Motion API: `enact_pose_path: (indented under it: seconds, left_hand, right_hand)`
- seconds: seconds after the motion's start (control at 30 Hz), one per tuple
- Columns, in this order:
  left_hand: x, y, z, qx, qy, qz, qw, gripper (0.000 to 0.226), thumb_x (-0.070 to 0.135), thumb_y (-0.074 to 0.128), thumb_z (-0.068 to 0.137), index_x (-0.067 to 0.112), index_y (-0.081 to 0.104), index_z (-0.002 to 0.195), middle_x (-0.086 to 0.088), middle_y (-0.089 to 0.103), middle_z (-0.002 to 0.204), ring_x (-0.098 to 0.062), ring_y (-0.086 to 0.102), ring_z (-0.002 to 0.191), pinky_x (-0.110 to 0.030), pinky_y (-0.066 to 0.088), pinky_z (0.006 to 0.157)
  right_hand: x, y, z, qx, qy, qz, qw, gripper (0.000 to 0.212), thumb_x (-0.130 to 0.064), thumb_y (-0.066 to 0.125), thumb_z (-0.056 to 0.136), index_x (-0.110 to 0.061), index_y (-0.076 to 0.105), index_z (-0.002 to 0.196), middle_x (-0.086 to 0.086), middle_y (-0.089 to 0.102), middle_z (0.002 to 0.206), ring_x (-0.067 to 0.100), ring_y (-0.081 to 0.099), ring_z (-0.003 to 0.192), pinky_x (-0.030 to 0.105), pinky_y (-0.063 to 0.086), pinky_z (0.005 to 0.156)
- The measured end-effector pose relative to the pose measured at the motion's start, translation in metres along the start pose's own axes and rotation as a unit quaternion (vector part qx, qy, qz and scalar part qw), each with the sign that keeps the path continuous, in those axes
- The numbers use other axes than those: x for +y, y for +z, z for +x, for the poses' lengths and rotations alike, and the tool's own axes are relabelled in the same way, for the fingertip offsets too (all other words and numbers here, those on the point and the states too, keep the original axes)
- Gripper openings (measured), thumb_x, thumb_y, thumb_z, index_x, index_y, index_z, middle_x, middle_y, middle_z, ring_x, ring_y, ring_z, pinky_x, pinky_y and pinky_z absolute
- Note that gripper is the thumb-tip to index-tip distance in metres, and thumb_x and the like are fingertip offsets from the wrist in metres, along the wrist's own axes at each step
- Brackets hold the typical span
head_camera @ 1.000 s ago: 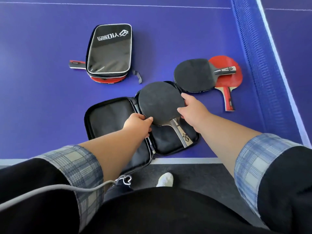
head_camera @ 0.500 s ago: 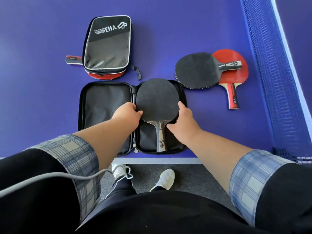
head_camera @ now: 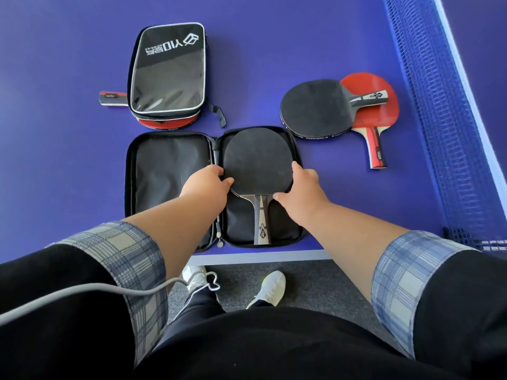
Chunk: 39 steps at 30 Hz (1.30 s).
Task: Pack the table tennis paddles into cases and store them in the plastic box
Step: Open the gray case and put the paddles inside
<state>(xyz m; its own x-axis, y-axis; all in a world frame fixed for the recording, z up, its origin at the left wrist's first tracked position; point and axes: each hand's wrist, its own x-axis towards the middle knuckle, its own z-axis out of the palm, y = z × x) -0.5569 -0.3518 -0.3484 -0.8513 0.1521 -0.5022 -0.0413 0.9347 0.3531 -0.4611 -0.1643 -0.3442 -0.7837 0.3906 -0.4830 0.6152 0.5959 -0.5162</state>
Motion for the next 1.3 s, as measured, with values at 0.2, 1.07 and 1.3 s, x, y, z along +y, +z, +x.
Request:
enact_pose_path:
  seconds: [0.2, 1.07, 1.3]
  left_hand:
    - [0.001, 0.001, 0.0, -0.013, 0.022, 0.033, 0.999, 0.047, 0.044, 0.049, 0.1, 0.019, 0.049, 0.141, -0.005, 0.067, 0.122, -0.029, 0.061, 0.112, -0.037, 0.049, 0.09]
    - [-0.075, -0.06, -0.006, 0.005, -0.06, -0.287, 0.956, 0.042, 0.05, 0.066, 0.085, 0.029, 0.047, 0.116, 0.009, 0.065, 0.097, -0.017, 0.067, 0.078, -0.03, 0.052, 0.063]
    - [-0.159, -0.093, 0.004, -0.027, -0.065, -0.235, 0.97, 0.051, 0.046, 0.066, 0.084, 0.026, 0.05, 0.129, 0.0, 0.071, 0.096, -0.022, 0.067, 0.08, -0.042, 0.059, 0.081]
  right_hand:
    - [0.0, 0.001, 0.0, 0.012, 0.001, -0.002, 1.0, 0.08, -0.032, 0.073, 0.089, -0.019, 0.028, 0.155, 0.008, 0.04, 0.14, 0.023, 0.055, 0.091, 0.036, 0.049, 0.087]
    - [-0.103, 0.057, -0.028, 0.087, 0.103, 0.225, 0.965, 0.042, -0.025, 0.076, 0.08, -0.018, 0.059, 0.118, 0.004, 0.066, 0.117, 0.021, 0.066, 0.096, 0.031, 0.053, 0.082]
    - [-0.162, 0.1, -0.026, 0.017, 0.073, 0.15, 0.986, 0.055, -0.027, 0.079, 0.08, -0.011, 0.053, 0.125, 0.009, 0.061, 0.122, 0.026, 0.064, 0.1, 0.032, 0.051, 0.082]
